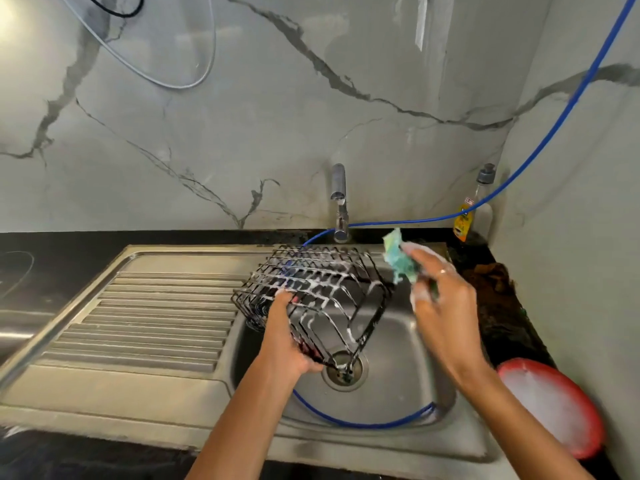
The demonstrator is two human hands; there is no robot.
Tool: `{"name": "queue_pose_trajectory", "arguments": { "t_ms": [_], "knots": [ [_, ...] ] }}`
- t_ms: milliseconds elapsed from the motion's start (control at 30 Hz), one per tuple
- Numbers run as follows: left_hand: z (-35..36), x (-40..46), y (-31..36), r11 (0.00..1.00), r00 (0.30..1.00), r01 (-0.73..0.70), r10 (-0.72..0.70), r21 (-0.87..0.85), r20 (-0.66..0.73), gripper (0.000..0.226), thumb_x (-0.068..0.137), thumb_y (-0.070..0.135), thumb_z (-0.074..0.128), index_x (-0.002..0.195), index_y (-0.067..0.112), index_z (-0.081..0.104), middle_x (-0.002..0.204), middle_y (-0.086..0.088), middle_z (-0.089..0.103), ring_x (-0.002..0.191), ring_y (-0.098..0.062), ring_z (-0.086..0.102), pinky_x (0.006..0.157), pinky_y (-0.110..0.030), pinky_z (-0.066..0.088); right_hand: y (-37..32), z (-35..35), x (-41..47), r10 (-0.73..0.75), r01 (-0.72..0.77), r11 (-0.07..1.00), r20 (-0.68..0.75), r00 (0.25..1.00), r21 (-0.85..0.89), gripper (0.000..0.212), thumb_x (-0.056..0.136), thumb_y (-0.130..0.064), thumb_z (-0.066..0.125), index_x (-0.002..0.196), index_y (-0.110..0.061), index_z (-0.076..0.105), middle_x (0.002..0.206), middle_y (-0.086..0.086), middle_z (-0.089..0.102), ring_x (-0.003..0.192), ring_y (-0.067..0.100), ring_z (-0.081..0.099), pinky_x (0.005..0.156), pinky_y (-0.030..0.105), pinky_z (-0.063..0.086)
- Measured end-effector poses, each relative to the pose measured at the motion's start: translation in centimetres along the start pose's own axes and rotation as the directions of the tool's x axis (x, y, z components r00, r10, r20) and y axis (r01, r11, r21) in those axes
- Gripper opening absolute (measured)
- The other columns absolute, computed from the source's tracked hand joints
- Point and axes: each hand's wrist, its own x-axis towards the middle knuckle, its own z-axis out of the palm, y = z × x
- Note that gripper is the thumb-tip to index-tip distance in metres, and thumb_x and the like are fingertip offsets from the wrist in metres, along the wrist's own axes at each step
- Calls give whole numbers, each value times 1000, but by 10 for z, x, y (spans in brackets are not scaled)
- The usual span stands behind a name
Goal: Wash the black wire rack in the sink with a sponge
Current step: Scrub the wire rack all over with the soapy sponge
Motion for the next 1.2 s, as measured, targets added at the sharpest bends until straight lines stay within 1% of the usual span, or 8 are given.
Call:
{"name": "queue_pose_trajectory", "arguments": {
  "t_ms": [133,267,433,533,600,900,1067,1200],
  "knots": [
    [-12,1,-7,991,999,-36,35,129,3,29,83,40,60,77,12,58,51,-5,59,57,-19,47,59,-27,34,12,18,37,239,-232,971,281,930,-60,53,86,8,45,122,-27,63,100,-6,65,62,4,58,58,18,48],
    [-29,7,-5,965,993,-116,118,234,4,29,77,37,70,86,13,56,69,-4,50,60,-17,44,65,-32,37,47,27,55,607,-725,634,406,683,271,44,90,9,40,126,-9,57,106,9,65,90,21,62,78,34,54],
    [-30,2,-4,942,985,-167,151,292,79,54,54,35,81,98,9,62,90,-13,67,77,-28,60,76,-42,51,44,28,36,605,-865,417,625,493,278,30,91,-36,55,105,-13,68,112,20,66,98,34,65,76,52,57],
    [-24,6,-3,930,983,-161,121,331,138,51,58,37,80,99,11,65,95,-13,69,87,-32,66,83,-47,51,37,27,33,491,-881,263,732,472,392,56,91,-55,45,83,-11,79,79,13,73,60,22,70,54,35,59],
    [-18,5,-1,923,980,-183,144,339,136,24,83,34,66,93,12,66,83,-10,69,78,-29,65,76,-41,51,32,28,37,441,-860,139,747,498,492,50,85,-54,58,102,-10,74,78,6,71,52,14,66,42,22,54],
    [15,-10,1,732,920,-389,274,559,281,39,85,58,55,118,37,55,124,3,61,113,-23,56,101,-52,39,12,37,40,445,-764,511,639,627,394,24,94,-29,56,106,-11,66,101,14,73,76,22,69,49,26,52],
    [18,-8,-24,687,916,-389,214,614,340,106,60,74,72,147,51,17,149,7,38,131,-19,41,106,-56,36,5,31,45,442,-761,438,622,646,479,22,95,-31,54,108,-19,67,101,3,73,84,16,71,59,26,57],
    [18,-8,-35,728,894,-435,279,529,351,82,76,58,69,143,45,24,127,18,50,118,-9,47,109,-51,36,2,31,44,446,-780,431,644,621,454,32,94,-36,55,114,-15,67,97,3,74,75,12,72,62,26,54]
  ]
}}
